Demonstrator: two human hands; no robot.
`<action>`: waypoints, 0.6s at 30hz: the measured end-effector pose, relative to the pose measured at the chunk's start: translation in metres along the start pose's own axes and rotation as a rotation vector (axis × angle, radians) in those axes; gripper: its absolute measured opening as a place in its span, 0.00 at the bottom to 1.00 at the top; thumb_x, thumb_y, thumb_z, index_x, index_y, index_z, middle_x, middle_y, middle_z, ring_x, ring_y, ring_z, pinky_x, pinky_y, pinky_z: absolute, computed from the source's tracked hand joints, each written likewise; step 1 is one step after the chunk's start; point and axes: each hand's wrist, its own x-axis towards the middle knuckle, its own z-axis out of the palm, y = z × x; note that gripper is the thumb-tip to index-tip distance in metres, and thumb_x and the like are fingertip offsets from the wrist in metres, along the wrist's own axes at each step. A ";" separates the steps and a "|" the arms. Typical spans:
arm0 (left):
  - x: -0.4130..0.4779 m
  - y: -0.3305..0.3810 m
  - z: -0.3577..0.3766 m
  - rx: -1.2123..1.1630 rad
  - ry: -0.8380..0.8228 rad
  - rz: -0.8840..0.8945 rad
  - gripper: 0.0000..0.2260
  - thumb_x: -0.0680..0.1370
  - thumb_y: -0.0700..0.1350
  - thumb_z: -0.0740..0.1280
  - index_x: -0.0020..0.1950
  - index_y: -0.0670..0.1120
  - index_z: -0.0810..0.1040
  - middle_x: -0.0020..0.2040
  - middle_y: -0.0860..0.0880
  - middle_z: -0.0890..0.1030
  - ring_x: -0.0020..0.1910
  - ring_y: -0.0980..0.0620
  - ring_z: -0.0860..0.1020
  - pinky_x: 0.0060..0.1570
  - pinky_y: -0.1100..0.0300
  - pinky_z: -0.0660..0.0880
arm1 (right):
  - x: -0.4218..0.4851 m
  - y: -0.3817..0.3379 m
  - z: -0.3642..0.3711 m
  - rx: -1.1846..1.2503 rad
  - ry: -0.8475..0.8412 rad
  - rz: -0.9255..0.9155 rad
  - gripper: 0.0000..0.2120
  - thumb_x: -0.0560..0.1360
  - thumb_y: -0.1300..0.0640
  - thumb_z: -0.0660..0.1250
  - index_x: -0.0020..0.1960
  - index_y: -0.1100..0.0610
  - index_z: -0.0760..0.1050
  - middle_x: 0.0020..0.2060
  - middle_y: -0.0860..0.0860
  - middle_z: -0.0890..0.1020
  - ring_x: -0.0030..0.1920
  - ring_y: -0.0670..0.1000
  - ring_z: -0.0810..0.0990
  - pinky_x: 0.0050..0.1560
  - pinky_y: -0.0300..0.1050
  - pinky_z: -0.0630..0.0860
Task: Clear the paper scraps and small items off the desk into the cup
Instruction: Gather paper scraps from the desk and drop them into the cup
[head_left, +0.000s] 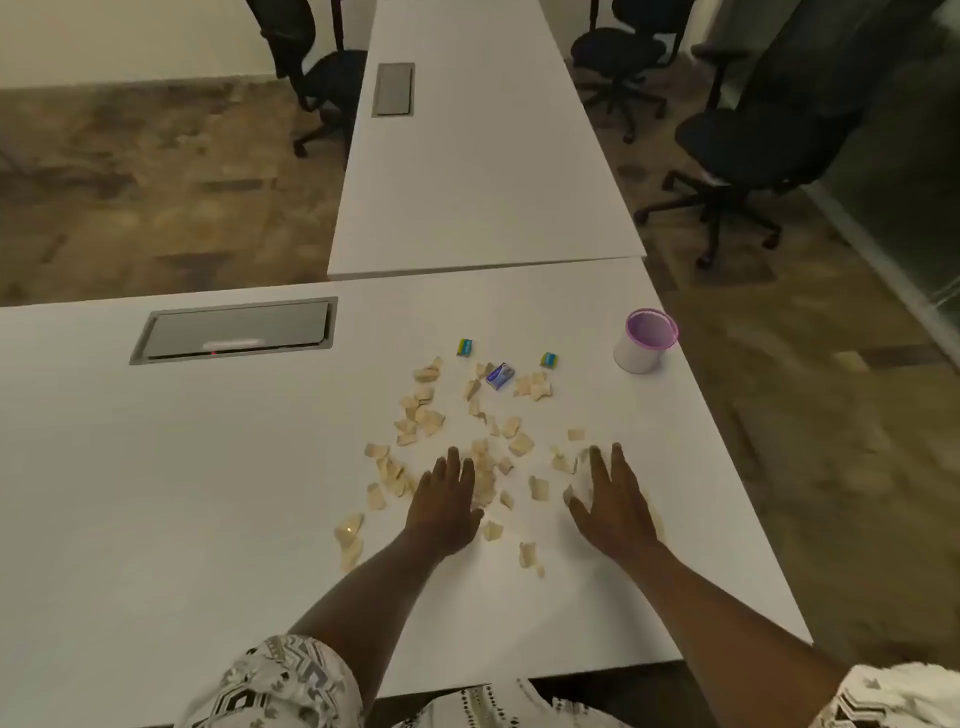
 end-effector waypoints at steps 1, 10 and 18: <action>0.002 0.002 0.002 0.027 -0.017 0.013 0.36 0.81 0.56 0.62 0.81 0.43 0.49 0.82 0.39 0.48 0.79 0.38 0.54 0.75 0.44 0.62 | -0.002 0.006 0.002 0.006 -0.018 0.054 0.38 0.79 0.41 0.59 0.80 0.53 0.44 0.80 0.58 0.43 0.79 0.61 0.49 0.77 0.54 0.55; 0.023 0.025 0.015 -0.027 -0.083 -0.072 0.36 0.80 0.53 0.65 0.81 0.46 0.49 0.81 0.40 0.46 0.79 0.36 0.52 0.71 0.40 0.67 | -0.006 0.031 0.023 0.212 -0.113 0.464 0.42 0.77 0.46 0.66 0.79 0.51 0.42 0.78 0.62 0.39 0.77 0.69 0.44 0.72 0.63 0.63; 0.032 0.030 0.027 -0.084 -0.059 -0.087 0.34 0.79 0.49 0.67 0.79 0.45 0.52 0.80 0.38 0.52 0.76 0.37 0.60 0.61 0.46 0.76 | 0.006 0.029 0.046 0.084 -0.080 0.219 0.39 0.79 0.49 0.64 0.80 0.51 0.43 0.79 0.60 0.45 0.78 0.66 0.45 0.74 0.58 0.63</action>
